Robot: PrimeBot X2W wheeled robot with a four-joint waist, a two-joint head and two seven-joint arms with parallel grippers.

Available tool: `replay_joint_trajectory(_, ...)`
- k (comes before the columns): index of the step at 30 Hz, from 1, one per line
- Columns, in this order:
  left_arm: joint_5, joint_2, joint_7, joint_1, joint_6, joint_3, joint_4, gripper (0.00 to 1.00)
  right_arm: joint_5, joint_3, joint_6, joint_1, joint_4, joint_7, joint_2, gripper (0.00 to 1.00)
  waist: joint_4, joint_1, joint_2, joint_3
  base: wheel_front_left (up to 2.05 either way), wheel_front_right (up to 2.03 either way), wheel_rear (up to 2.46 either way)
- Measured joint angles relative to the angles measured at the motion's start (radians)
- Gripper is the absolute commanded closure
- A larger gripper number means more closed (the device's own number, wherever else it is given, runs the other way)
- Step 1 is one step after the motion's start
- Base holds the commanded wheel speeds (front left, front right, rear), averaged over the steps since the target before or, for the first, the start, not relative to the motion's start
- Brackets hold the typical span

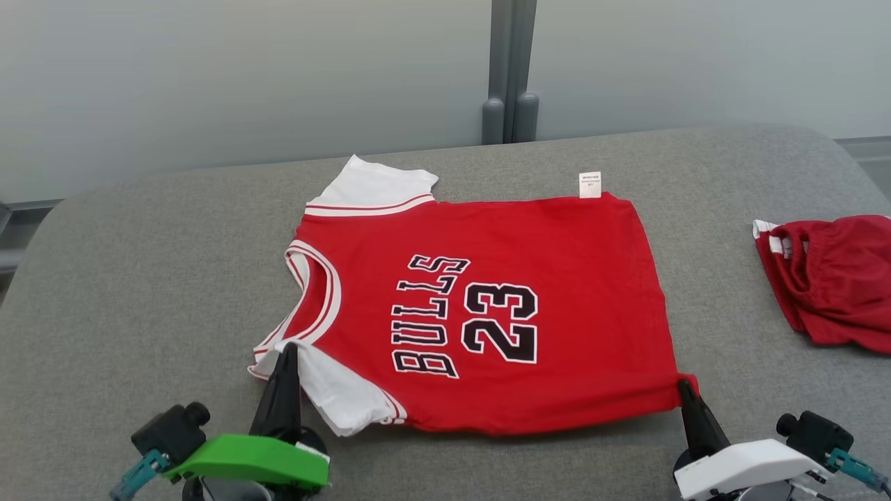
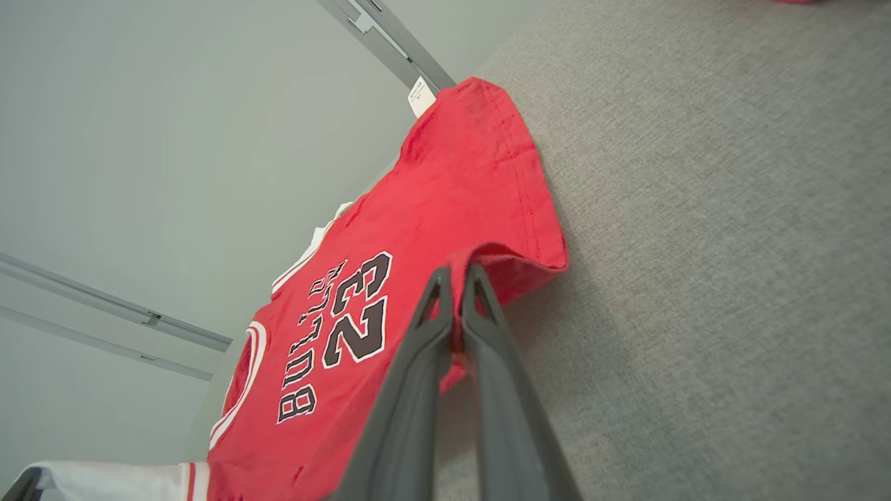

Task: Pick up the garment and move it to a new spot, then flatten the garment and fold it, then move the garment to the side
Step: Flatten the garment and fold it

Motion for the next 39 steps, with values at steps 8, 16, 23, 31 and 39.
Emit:
replay_joint_trajectory(8,-0.022,-0.014,-0.053,-0.261,-0.029,-0.015,0.284,1.00,0.002,-0.019,0.000,-0.193,0.178,0.025,-0.010,1.00,-0.024,0.0000,0.0000,0.027,0.00,0.00,0.00)
replay_joint_trajectory(16,-0.072,-0.017,-0.088,-0.470,-0.034,-0.022,0.497,1.00,-0.010,0.002,0.000,-0.382,0.336,0.024,-0.010,1.00,-0.047,0.0000,0.0000,0.098,0.00,0.00,0.00)
replay_joint_trajectory(23,-0.025,-0.018,-0.092,-0.591,-0.028,0.026,0.567,1.00,-0.001,0.053,0.000,-0.480,0.423,0.010,-0.007,1.00,-0.071,0.0000,0.0000,0.162,0.00,0.00,0.00)
replay_joint_trajectory(31,-0.001,-0.018,-0.094,-0.657,-0.024,-0.025,0.683,1.00,0.019,0.100,0.000,-0.516,0.456,-0.006,-0.001,1.00,-0.104,0.0000,0.0000,0.192,0.00,0.00,0.00)
replay_joint_trajectory(39,0.026,-0.018,-0.094,-0.700,-0.011,-0.022,0.762,0.00,0.049,0.134,0.000,-0.561,0.475,-0.033,0.002,0.00,-0.129,0.0001,0.0000,0.213,0.00,0.00,0.00)
